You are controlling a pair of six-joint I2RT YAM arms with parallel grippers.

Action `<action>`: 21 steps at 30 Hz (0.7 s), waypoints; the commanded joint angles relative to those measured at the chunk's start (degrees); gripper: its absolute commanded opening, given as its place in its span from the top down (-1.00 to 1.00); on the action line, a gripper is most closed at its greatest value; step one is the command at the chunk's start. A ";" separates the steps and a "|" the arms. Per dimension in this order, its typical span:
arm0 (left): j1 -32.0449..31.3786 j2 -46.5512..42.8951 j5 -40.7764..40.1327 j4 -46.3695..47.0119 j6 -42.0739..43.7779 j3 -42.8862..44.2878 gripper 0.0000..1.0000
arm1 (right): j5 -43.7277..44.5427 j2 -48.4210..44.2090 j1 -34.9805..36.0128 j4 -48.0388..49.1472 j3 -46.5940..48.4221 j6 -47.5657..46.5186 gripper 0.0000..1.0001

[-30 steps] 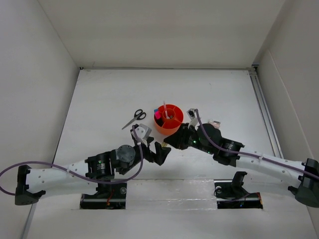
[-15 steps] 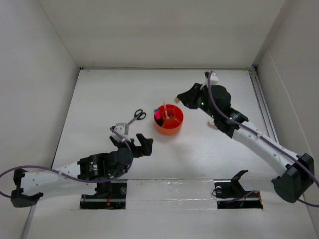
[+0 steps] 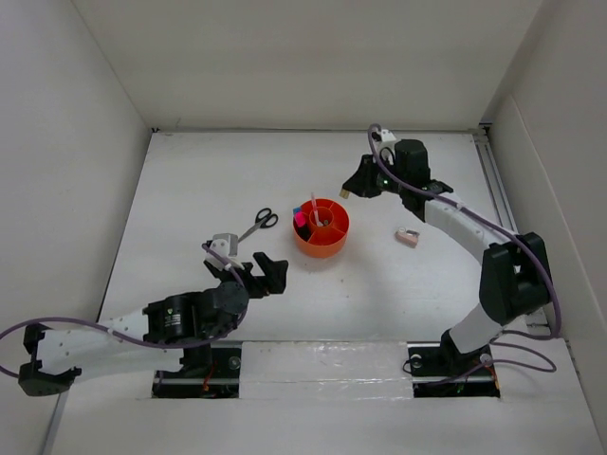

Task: Sort the stationery into containers
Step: Place the stationery in the storage box.

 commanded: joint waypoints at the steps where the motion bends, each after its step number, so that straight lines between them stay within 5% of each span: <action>1: 0.22 2.00 -0.60 1.84 0.62 -0.38 -1.00 | -6.96 0.09 0.56 5.22 4.73 -5.68 1.00; 10: 0.22 2.80 0.64 2.37 1.76 0.14 -1.00 | -13.71 9.84 -1.81 5.22 12.02 -8.48 1.00; 21: 0.22 -13.89 2.92 4.47 4.31 -3.63 -1.00 | -22.78 16.97 0.81 2.59 17.73 -14.46 1.00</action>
